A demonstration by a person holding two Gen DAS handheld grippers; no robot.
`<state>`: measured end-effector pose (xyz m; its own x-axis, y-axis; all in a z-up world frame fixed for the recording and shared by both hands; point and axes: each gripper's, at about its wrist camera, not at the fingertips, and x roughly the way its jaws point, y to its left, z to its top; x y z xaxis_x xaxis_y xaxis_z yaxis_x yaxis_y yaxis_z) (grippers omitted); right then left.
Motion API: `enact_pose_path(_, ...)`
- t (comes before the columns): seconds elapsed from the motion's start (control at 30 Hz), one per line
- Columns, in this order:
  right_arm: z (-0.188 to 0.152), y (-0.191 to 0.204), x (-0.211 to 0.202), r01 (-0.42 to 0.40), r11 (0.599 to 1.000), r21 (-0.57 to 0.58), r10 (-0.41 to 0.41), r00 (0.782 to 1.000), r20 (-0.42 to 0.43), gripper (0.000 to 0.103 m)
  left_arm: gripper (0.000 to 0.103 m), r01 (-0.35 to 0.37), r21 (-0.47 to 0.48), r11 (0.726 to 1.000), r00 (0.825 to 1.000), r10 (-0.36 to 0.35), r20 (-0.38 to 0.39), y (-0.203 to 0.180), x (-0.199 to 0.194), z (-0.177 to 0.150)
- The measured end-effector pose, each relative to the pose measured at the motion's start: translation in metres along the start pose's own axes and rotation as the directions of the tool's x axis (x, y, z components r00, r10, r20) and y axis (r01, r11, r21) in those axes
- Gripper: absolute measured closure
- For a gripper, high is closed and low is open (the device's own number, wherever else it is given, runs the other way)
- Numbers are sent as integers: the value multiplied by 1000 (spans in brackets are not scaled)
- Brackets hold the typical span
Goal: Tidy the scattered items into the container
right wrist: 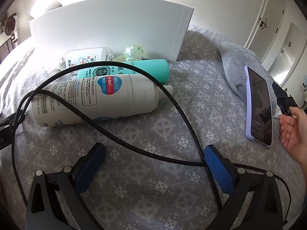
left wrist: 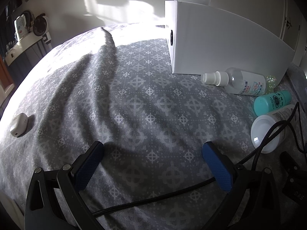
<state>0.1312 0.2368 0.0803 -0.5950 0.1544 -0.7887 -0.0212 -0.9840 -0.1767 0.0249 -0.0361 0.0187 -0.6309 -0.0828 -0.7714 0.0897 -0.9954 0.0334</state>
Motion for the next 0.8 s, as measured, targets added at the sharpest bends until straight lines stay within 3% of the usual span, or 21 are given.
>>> enact_pose_path(0.8,0,1,-1,1,1000,2,-1,1000,1,0,0,0,0,1000,1000,0,1,0,0,0)
